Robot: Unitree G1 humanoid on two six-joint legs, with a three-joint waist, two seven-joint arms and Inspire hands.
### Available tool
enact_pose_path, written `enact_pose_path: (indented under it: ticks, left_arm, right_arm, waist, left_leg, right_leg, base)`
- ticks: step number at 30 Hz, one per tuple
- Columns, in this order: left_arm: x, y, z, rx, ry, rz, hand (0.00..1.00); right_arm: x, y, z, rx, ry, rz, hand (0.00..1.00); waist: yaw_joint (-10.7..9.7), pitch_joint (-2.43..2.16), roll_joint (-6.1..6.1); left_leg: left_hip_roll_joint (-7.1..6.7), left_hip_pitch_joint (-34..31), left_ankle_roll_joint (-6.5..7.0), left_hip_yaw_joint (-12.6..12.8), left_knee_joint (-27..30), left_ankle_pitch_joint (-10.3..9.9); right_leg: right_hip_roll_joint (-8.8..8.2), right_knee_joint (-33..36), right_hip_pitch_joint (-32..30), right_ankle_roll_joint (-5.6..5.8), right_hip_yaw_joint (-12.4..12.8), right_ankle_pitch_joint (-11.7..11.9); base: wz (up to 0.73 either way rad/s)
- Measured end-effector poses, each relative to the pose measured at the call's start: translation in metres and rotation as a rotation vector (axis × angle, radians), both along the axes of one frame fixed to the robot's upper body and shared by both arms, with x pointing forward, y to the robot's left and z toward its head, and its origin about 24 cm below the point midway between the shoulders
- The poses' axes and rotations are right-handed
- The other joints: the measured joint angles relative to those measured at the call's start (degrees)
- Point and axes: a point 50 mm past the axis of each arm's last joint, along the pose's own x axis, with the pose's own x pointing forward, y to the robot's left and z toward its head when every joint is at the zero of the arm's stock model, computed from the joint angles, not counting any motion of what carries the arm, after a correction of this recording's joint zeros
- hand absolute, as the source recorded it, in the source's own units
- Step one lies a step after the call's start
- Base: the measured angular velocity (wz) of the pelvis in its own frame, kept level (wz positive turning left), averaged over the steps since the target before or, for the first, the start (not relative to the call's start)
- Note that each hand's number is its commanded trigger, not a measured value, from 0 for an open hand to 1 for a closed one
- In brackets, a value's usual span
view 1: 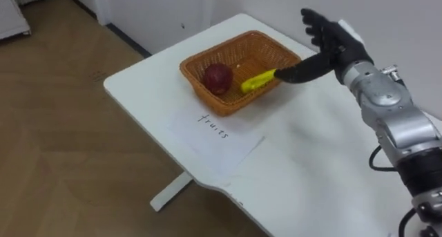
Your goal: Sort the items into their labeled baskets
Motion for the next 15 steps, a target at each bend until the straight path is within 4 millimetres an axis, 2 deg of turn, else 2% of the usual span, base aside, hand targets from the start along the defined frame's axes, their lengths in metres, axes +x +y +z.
enact_pose_path:
  ticks: [1,3,8,11,15]
  left_arm:
    - [0.001,0.000,0.000,-0.002,-0.008,-0.003,0.00]
    - [0.006,-0.002,0.000,0.003,-0.035,-0.010,0.00]
    - [0.020,-0.007,-0.002,-0.002,-0.074,-0.018,0.00]
    - [0.027,-0.005,-0.001,0.017,-0.103,-0.017,0.00]
    - [0.037,-0.004,0.000,0.044,-0.149,-0.032,0.00]
  right_arm:
    - [0.000,-0.002,0.005,-0.002,-0.019,-0.005,0.00]
    - [-0.002,-0.007,0.021,0.003,-0.098,-0.026,0.00]
    - [-0.017,-0.016,0.049,0.041,-0.252,-0.055,0.00]
    - [-0.023,-0.020,0.068,0.057,-0.345,-0.084,0.00]
    - [-0.030,-0.037,0.084,0.101,-0.435,-0.172,0.00]
  waist:
    - [-0.32,0.00,0.00]
    - [-2.39,-0.11,-0.20]
    - [-5.20,0.18,0.28]
    - [-6.92,-0.28,0.39]
    - [-8.98,-0.32,0.34]
  left_leg:
    - [0.01,0.23,0.03,0.25,-0.11,-0.01]
    - [0.03,0.60,0.17,1.08,-0.53,-0.04]
    - [0.56,1.81,0.48,3.79,-1.66,-0.27]
    - [1.43,1.86,0.42,6.34,-2.10,-0.32]
    - [1.97,2.58,0.42,8.75,-3.13,-0.32]
  right_leg:
    - [-0.03,-0.02,0.04,-0.02,0.32,0.01]
    - [-0.14,-0.11,0.06,-0.02,0.93,0.02]
    - [-0.21,-0.04,-0.15,-0.09,2.71,0.08]
    - [0.27,0.11,-1.95,-0.60,5.07,0.43]
    - [0.50,0.15,-2.92,-0.71,6.70,0.63]
  base:
    - [-0.24]
    - [-0.14]
    - [-0.28]
    - [-0.43]
    - [-0.36]
